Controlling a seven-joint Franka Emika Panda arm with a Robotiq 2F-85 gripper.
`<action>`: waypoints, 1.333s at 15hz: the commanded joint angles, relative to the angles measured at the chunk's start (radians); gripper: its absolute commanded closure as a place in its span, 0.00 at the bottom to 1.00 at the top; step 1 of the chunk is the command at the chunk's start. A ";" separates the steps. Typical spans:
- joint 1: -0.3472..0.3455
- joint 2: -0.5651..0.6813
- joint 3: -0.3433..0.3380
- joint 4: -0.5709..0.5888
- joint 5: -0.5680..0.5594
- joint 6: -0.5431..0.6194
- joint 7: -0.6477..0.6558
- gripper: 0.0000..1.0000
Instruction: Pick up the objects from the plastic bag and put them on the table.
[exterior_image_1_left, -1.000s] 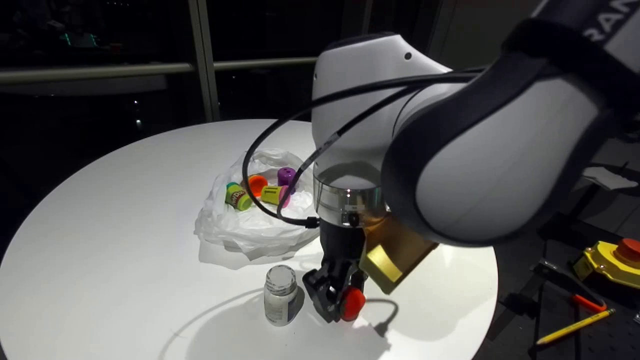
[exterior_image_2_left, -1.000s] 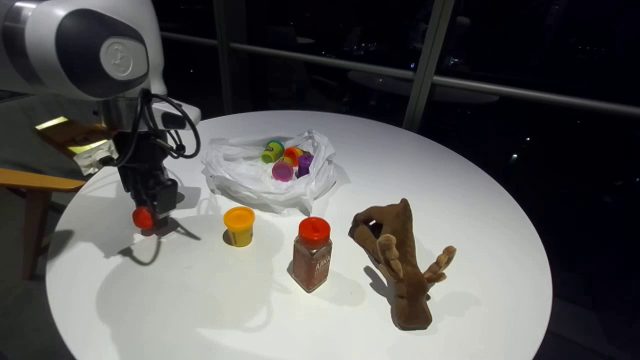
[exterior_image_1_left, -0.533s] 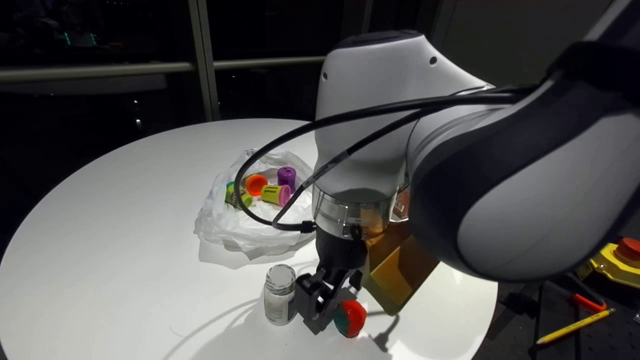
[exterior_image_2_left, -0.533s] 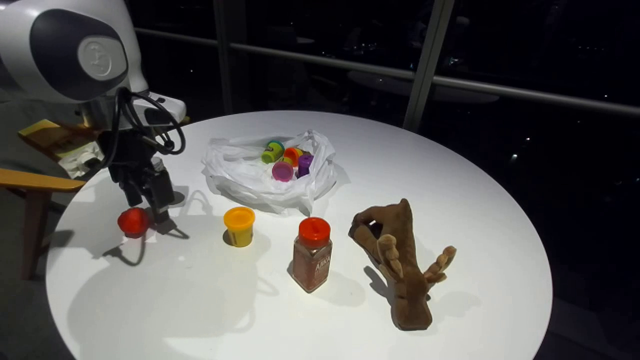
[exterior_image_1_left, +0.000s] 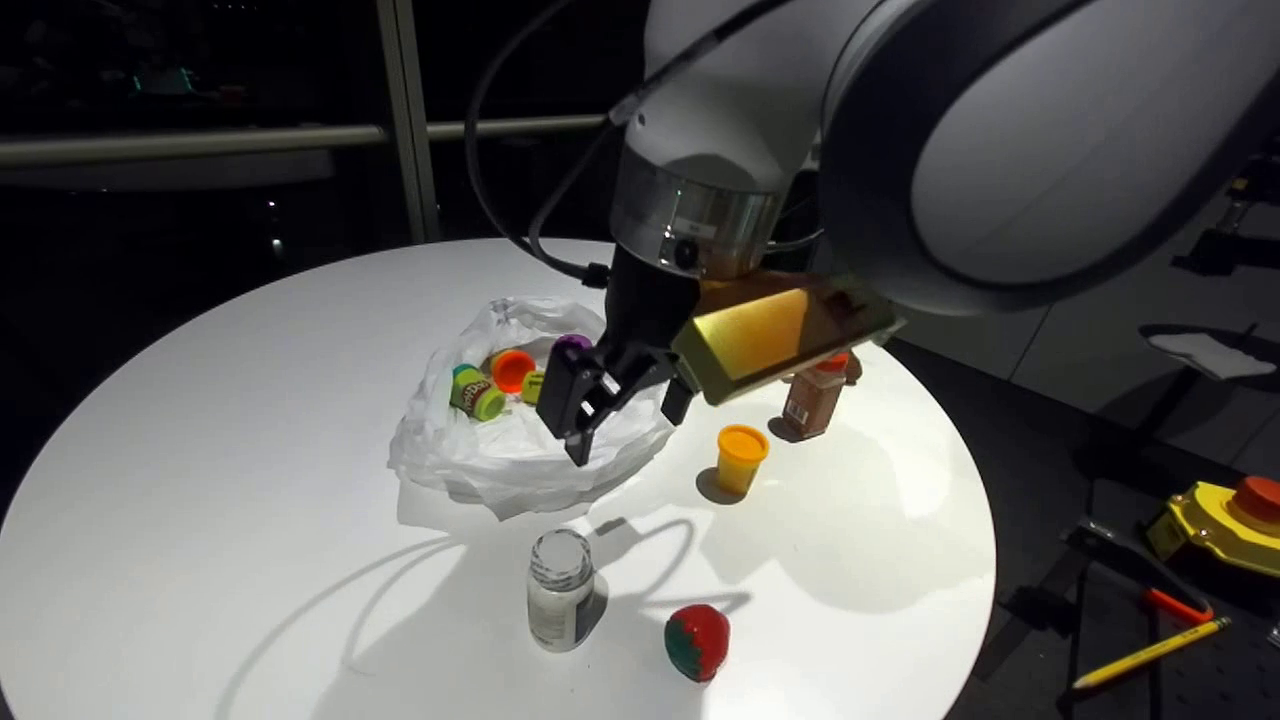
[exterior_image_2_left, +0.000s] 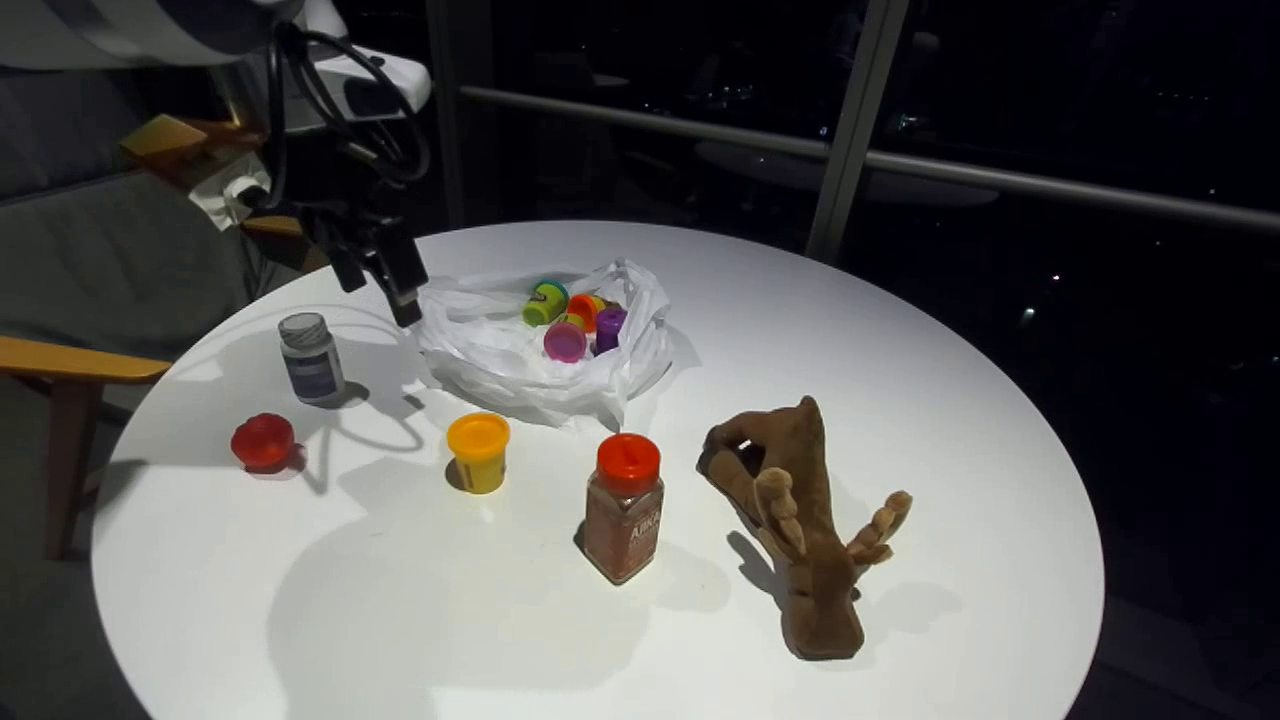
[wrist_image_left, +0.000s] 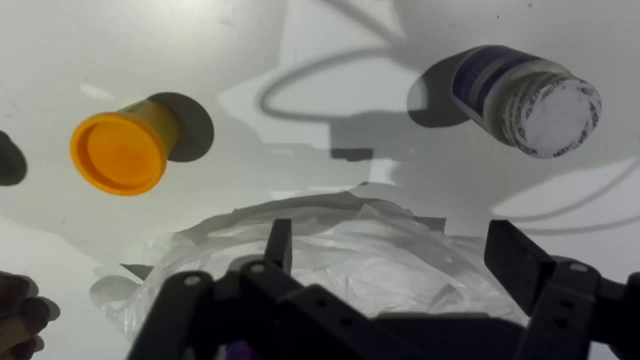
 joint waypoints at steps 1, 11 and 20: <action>-0.031 0.023 0.029 0.110 -0.022 -0.037 0.002 0.00; -0.128 0.296 0.027 0.538 -0.057 -0.384 -0.251 0.00; -0.151 0.511 0.031 0.788 -0.080 -0.382 -0.479 0.00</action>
